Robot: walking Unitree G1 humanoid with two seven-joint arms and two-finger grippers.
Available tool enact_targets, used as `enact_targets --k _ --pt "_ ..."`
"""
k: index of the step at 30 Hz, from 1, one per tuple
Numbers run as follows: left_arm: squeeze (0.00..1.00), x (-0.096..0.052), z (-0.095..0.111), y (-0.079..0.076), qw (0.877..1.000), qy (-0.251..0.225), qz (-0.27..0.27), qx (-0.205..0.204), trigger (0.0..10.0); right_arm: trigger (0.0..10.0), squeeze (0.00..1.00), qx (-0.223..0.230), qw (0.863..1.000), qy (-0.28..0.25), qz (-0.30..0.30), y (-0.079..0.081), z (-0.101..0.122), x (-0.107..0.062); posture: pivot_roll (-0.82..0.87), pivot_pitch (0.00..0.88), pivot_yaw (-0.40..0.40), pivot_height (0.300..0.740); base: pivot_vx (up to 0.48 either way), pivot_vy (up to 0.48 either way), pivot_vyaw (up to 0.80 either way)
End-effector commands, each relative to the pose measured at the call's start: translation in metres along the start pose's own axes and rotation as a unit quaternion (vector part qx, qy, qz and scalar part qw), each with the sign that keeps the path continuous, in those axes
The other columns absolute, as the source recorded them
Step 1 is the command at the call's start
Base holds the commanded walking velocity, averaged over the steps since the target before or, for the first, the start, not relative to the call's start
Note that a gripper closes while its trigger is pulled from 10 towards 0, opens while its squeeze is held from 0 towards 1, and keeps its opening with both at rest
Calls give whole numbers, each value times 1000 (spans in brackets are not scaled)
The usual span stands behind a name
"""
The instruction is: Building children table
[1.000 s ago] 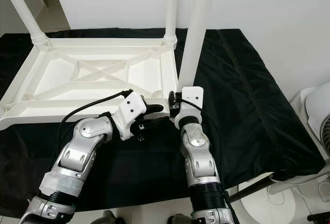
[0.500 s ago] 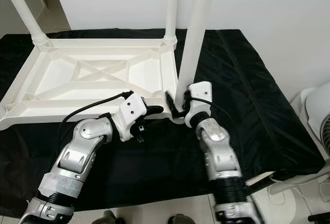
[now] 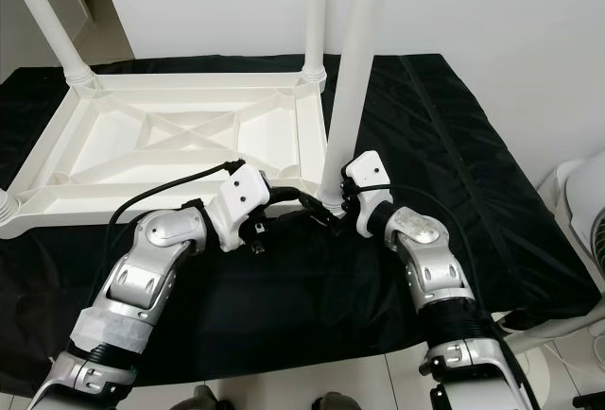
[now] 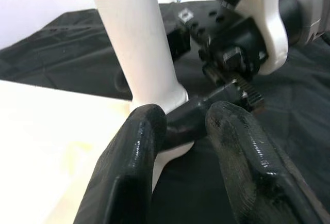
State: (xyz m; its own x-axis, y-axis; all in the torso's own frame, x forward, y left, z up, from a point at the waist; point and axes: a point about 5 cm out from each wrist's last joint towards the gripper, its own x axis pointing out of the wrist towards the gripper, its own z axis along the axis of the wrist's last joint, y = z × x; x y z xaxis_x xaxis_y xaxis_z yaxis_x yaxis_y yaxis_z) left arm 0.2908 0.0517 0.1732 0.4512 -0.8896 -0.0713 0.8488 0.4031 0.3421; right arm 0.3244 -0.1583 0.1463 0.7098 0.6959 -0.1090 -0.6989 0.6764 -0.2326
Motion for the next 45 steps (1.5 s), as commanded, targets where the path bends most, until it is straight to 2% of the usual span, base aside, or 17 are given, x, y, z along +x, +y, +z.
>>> enact_targets --k 1,11,12,13,18,21,22,23,28,29,30,31,34,39,41,45 --pt "0 0 -3 5 999 4 49 -4 10000 118 0 -5 1000 4 16 0 -2 1 -120 24 57 740 0 0 0" --pt "0 1 -5 4 999 3 43 -7 10000 0 0 16 1000 8 14 -7 -10 -4 -122 23 54 740 0 0 0" --pt "0 1 -5 3 999 4 41 -7 10000 4549 0 18 1000 7 6 -8 -10 -4 -125 28 53 740 0 0 0" --pt "0 0 -6 2 999 5 39 -7 10000 10000 0 22 1000 6 1 -8 -11 -5 -126 31 53 740 0 0 0" --pt "0 1 -6 1 999 5 39 -7 10000 10000 0 60 997 -15 -50 -12 -10 -4 -127 41 54 740 0 0 0" --pt "0 0 -8 0 999 7 40 -10 10000 10000 0 62 995 -24 -78 -10 -8 -3 -128 45 55 740 0 0 0" --pt "0 0 -8 0 999 8 40 -11 10000 10000 0 67 993 -27 -93 -9 -8 -3 -128 45 55 740 0 0 0" --pt "0 0 -9 -1 999 8 40 -13 10000 10000 0 68 988 -36 -133 -3 -7 -1 -132 49 55 740 0 0 0" --pt "0 -1 -11 -2 999 11 40 -14 10000 10000 0 72 981 -43 -177 6 -7 1 -136 56 55 740 0 0 0" --pt "0 -1 -11 -2 999 11 40 -15 10000 10000 0 80 974 -41 -209 9 -8 1 -136 56 55 740 0 0 0" --pt "0 -1 -11 -2 999 11 40 -15 10000 10000 0 80 974 -41 -209 9 -8 1 -136 56 55 740 0 0 0" --pt "0 0 -12 -2 999 12 39 -16 10000 10000 0 96 954 -37 -281 12 -10 0 -138 55 49 740 0 0 0" --pt "0 0 -12 -2 999 12 39 -16 10000 10000 0 101 946 -35 -306 14 -10 -1 -138 55 49 740 0 0 0" --pt "0 0 -12 -2 999 12 39 -16 10000 10000 0 151 909 -31 -388 32 -9 6 -134 47 39 740 0 0 0" --pt "0 0 -12 -2 999 11 40 -17 10000 10000 0 166 903 -37 -394 38 -5 11 -131 45 34 740 0 0 0" --pt "0 0 -12 -3 999 11 41 -17 10000 10000 0 167 911 -51 -373 45 1 17 -132 42 32 740 0 0 0"
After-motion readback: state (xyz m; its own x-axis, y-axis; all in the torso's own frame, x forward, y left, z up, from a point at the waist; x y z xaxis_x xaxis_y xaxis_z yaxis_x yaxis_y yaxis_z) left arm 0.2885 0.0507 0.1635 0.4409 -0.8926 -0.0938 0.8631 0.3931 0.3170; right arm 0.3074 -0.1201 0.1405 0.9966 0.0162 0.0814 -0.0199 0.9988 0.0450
